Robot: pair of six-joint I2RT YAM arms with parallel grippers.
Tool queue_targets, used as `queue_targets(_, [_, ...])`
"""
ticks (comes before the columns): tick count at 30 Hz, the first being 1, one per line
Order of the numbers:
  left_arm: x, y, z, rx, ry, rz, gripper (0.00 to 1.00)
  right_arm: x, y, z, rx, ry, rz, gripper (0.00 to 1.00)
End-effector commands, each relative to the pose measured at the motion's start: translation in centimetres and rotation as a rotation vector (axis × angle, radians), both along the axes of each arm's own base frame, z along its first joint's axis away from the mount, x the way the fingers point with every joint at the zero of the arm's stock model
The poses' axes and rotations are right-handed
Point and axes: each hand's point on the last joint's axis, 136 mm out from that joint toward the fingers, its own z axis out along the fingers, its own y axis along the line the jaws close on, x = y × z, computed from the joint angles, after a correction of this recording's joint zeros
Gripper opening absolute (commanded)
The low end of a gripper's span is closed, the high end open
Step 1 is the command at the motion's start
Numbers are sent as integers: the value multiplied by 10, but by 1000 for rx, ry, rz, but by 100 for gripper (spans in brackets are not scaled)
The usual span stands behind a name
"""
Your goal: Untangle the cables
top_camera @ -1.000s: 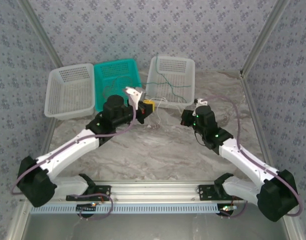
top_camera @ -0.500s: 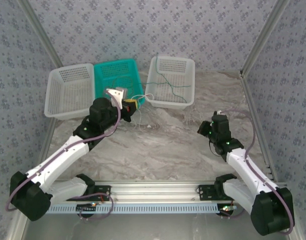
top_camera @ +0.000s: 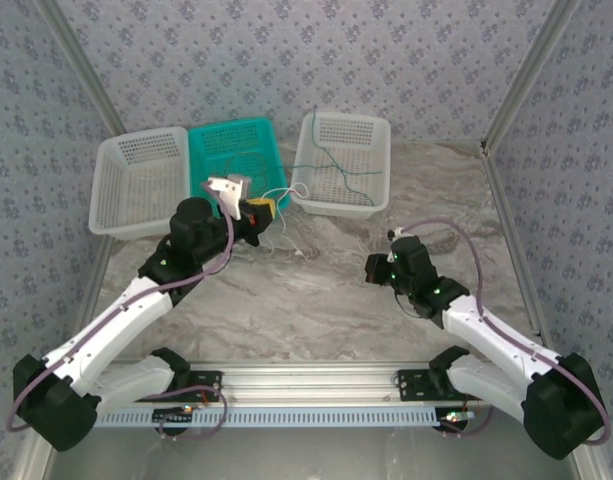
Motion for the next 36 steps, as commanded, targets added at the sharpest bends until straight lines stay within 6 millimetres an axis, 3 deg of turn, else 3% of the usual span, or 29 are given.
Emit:
queue_targets(1, [-4,15,48,-43,-108,52,0,2,6,-4,-23,30,25,14])
queue_targets(3, [-2,28,65,-9,-154,111,0,0,8,-15,-65,74,63,18])
queue_targets(9, [26,77,118,101,-266,305,0,2,15,-15,-41,85,81,4])
queue_targets(13, [65,137,135,186,-265,512,0,3,15,-8,-36,72,76,0])
queue_targets(16, [94,192,134,216,-225,690,0,3,14,-6,-37,68,75,0])
queue_targets(21, [134,274,114,185,-119,866,0,3,16,-3,-37,75,80,0])
queue_targets(25, [160,331,81,148,8,956,0,2,13,-1,-35,71,68,0])
queue_targets(29, [183,361,35,83,135,949,6,2,12,2,-37,64,66,0])
queue_targets(30, [188,363,25,75,159,935,12,3,12,2,-39,63,64,0])
queue_targets(32, [193,363,12,60,189,911,33,3,12,3,-42,64,68,0])
queue_targets(34, [194,358,9,33,177,885,54,2,11,4,-43,63,66,0])
queue_targets(36, [190,353,13,-7,152,875,66,2,11,6,-40,58,66,0])
